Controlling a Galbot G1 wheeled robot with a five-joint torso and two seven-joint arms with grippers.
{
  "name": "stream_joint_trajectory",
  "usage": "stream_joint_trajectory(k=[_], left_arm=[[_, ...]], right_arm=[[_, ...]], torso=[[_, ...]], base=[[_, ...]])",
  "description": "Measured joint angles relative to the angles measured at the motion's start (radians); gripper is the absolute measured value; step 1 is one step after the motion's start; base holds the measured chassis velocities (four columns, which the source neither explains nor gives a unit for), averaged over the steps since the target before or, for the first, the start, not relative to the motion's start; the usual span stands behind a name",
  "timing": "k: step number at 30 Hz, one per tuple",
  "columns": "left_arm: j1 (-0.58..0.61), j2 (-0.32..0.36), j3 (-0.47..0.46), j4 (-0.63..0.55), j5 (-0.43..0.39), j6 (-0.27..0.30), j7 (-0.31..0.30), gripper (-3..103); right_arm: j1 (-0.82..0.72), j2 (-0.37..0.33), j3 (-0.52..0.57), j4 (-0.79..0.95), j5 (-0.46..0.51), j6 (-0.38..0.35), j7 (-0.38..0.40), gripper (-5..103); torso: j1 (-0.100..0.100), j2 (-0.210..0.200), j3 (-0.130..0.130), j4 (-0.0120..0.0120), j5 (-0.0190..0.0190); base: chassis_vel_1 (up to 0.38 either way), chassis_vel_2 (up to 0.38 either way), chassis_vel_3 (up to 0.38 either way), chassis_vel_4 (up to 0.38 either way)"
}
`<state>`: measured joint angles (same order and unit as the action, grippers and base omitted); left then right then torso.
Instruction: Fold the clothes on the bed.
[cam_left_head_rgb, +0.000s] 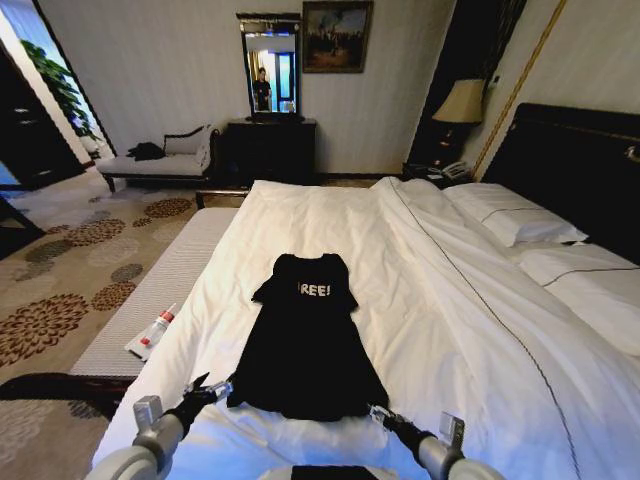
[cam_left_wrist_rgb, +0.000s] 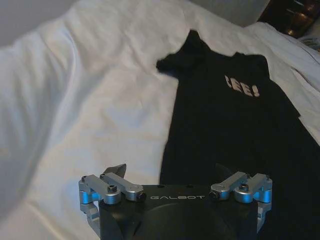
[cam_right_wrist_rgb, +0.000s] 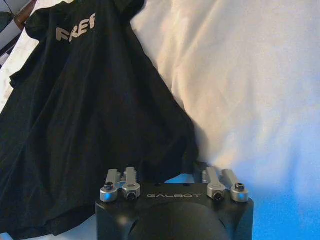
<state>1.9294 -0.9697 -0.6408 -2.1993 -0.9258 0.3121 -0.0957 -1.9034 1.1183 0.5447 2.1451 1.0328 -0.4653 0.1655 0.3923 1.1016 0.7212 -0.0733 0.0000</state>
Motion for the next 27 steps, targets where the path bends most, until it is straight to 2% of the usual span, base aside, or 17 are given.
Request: stream_joint_trajectory(k=[1, 5, 7, 9, 10, 13, 14, 16, 19, 20, 21, 22, 24, 25, 27], left_arm=[[0.000, 0.000, 0.000, 0.000, 0.000, 0.000, 0.000, 100], [0.015, 0.003, 0.013, 0.002, -0.027, 0.017, 0.002, 100], [0.017, 0.003, 0.014, 0.003, -0.029, 0.021, 0.002, 100], [0.025, 0.004, 0.017, 0.009, -0.047, 0.036, 0.002, 100], [0.025, 0.004, 0.017, 0.009, -0.047, 0.036, 0.002, 100], [0.033, 0.001, 0.019, 0.020, -0.066, 0.043, 0.002, 103], [0.033, 0.001, 0.019, 0.020, -0.066, 0.043, 0.002, 103], [0.033, -0.003, 0.021, 0.032, -0.074, 0.045, 0.002, 100], [0.027, -0.006, 0.026, 0.049, -0.077, 0.046, 0.008, 90], [0.027, -0.006, 0.026, 0.049, -0.077, 0.046, 0.008, 90], [0.023, -0.007, 0.029, 0.054, -0.077, 0.046, 0.011, 85], [0.019, -0.008, 0.032, 0.059, -0.076, 0.044, 0.014, 85], [0.013, -0.009, 0.039, 0.067, -0.072, 0.041, 0.022, 74], [0.013, -0.009, 0.039, 0.067, -0.072, 0.041, 0.022, 74], [0.008, -0.010, 0.048, 0.075, -0.068, 0.037, 0.026, 64]], right_arm=[[0.000, 0.000, 0.000, 0.000, 0.000, 0.000, 0.000, 54], [0.000, -0.005, 0.005, 0.007, 0.002, 0.002, 0.000, 33], [0.000, -0.005, 0.006, 0.008, 0.002, 0.002, 0.000, 33], [0.001, -0.005, 0.007, 0.011, 0.002, 0.003, 0.001, 22], [0.001, -0.005, 0.007, 0.011, 0.002, 0.003, 0.001, 22], [0.001, -0.005, 0.010, 0.014, 0.000, 0.003, 0.002, 6], [0.001, -0.005, 0.010, 0.014, 0.000, 0.003, 0.002, 6], [0.000, -0.005, 0.011, 0.015, -0.001, 0.003, 0.002, 1], [0.000, -0.006, 0.012, 0.015, -0.002, 0.003, 0.003, 1], [0.000, -0.006, 0.012, 0.015, -0.002, 0.003, 0.003, 1], [0.000, -0.006, 0.012, 0.015, -0.002, 0.003, 0.003, 1], [0.000, -0.006, 0.012, 0.015, -0.002, 0.003, 0.004, 1], [0.000, -0.008, 0.015, 0.017, -0.002, 0.002, 0.005, 0], [0.000, -0.008, 0.015, 0.017, -0.002, 0.002, 0.005, 0], [0.001, -0.010, 0.016, 0.017, -0.002, 0.002, 0.006, 0]], torso=[[0.000, 0.000, 0.000, 0.0000, 0.0000], [0.000, 0.000, 0.000, 0.0000, 0.0001], [0.000, 0.000, 0.000, -0.0001, 0.0001], [0.000, 0.000, 0.000, 0.0000, 0.0000], [0.000, 0.000, 0.000, 0.0000, 0.0000], [0.000, 0.000, 0.000, 0.0000, 0.0002], [0.000, 0.000, 0.000, 0.0000, 0.0002], [0.000, 0.000, 0.000, -0.0001, 0.0001], [0.000, 0.000, 0.000, 0.0000, 0.0001], [0.000, 0.000, 0.000, 0.0000, 0.0001], [0.000, 0.000, 0.000, -0.0001, 0.0001], [0.000, 0.000, 0.000, -0.0001, 0.0001], [0.000, 0.000, 0.000, -0.0001, 0.0000], [0.000, 0.000, 0.000, -0.0001, 0.0000], [0.000, 0.000, 0.000, -0.0001, 0.0000]], base=[[0.000, 0.000, 0.000, 0.000], [0.000, 0.000, 0.000, 0.000], [0.000, 0.000, 0.000, 0.000], [0.000, 0.000, 0.000, 0.000], [0.000, 0.000, 0.000, 0.000], [0.000, 0.000, 0.000, 0.000], [0.000, 0.000, 0.000, 0.000], [0.000, 0.000, 0.000, 0.000], [0.000, 0.000, 0.000, 0.000], [0.000, 0.000, 0.000, 0.000], [0.000, 0.000, 0.000, 0.000], [0.000, 0.000, 0.000, 0.000], [0.000, 0.000, 0.000, 0.000], [0.000, 0.000, 0.000, 0.000], [0.000, 0.000, 0.000, 0.000]])
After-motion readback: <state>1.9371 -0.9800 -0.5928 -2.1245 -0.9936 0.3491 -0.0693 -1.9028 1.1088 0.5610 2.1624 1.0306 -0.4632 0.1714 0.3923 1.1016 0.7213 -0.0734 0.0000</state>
